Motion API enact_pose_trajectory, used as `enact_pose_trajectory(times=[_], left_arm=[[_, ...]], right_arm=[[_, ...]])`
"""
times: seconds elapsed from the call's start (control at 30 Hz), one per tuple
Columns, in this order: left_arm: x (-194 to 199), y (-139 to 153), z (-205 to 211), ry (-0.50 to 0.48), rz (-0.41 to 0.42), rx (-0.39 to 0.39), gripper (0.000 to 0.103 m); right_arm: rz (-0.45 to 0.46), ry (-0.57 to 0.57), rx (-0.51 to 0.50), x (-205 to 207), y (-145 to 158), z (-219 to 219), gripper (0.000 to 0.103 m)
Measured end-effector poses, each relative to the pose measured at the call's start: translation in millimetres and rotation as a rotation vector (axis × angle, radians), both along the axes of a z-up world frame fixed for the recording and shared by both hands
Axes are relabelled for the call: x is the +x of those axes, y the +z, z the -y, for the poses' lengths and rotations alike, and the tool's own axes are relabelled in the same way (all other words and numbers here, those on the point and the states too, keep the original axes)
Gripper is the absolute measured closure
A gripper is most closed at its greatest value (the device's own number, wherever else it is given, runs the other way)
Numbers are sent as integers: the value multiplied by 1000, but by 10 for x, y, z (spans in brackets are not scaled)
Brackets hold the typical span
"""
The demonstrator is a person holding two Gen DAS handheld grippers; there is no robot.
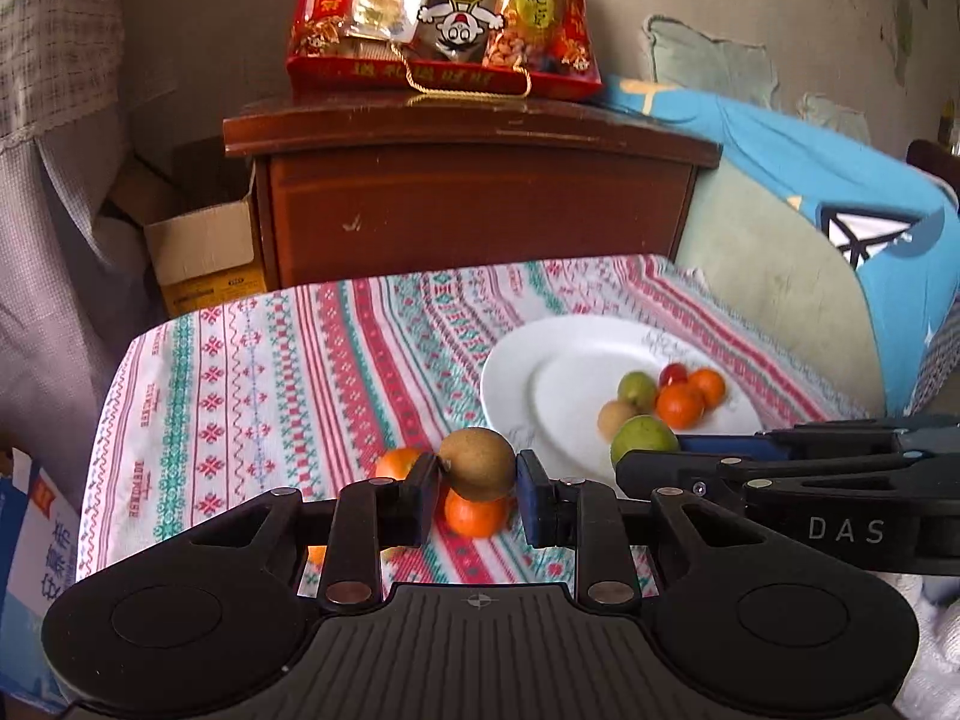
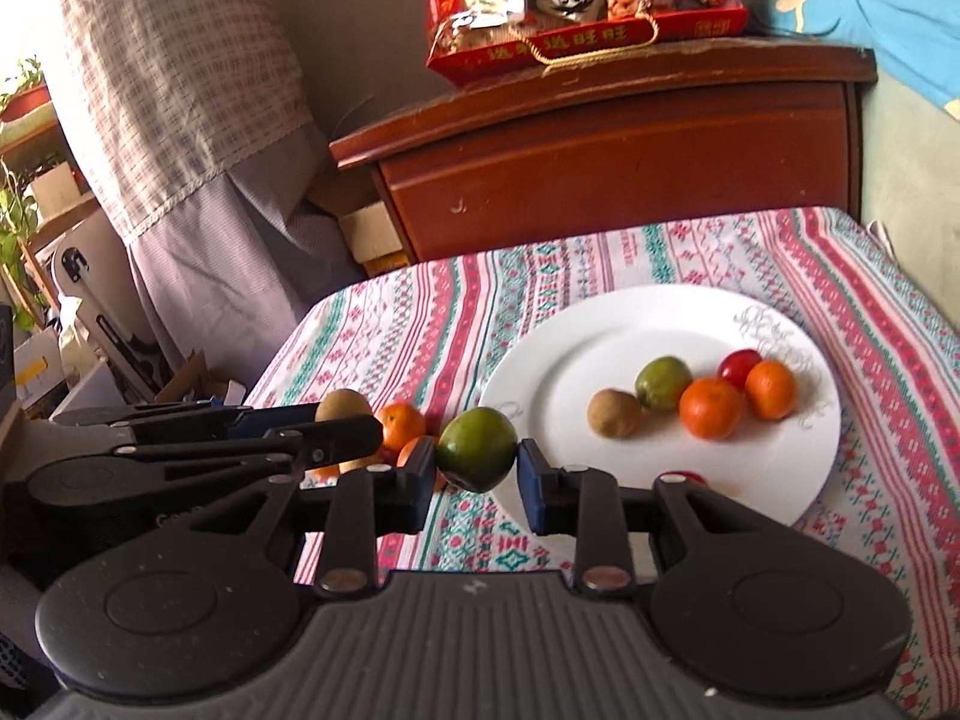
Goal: Organize fruits
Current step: 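Carry the kiwi and lime onto the white plate and open both grippers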
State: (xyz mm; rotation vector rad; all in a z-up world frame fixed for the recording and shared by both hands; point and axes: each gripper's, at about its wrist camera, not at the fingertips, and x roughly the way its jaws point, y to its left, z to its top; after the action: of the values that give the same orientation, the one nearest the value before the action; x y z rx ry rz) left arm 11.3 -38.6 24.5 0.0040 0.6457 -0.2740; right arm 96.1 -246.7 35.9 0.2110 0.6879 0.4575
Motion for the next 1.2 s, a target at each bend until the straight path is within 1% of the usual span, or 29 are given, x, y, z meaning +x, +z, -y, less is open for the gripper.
enact_pose_trajectory(times=[0.1, 0.27, 0.4, 0.53, 0.67, 0.8, 0.93, 1.1, 1.17, 1.2], left_arm=[[30, 52, 13, 9, -3, -34, 78], [158, 118, 82, 24, 1, -68, 78], [326, 124, 178, 28, 0, -71, 78], [462, 54, 271, 23, -34, -88, 78], [569, -45, 364, 9, -64, -73, 78], [674, -158, 412, 8, -108, -78, 78], [762, -225, 465, 3, -131, -65, 78], [805, -199, 483, 9, -132, -65, 73], [801, -161, 478, 15, -126, -73, 61], [800, -142, 473, 18, -122, -74, 59]], right_arm=[[8, -18, -1, 20, 24, 33, 74], [17, -59, -29, 42, 26, 68, 74], [7, -86, -41, 71, -3, 106, 74], [-14, -107, -53, 112, -52, 134, 74], [-35, -120, -57, 151, -113, 163, 74], [-47, -130, -69, 184, -163, 169, 73], [-54, -151, -83, 213, -200, 172, 72], [-45, -181, -81, 223, -179, 204, 71], [-46, -183, -75, 227, -168, 209, 71], [-46, -184, -72, 226, -163, 208, 71]])
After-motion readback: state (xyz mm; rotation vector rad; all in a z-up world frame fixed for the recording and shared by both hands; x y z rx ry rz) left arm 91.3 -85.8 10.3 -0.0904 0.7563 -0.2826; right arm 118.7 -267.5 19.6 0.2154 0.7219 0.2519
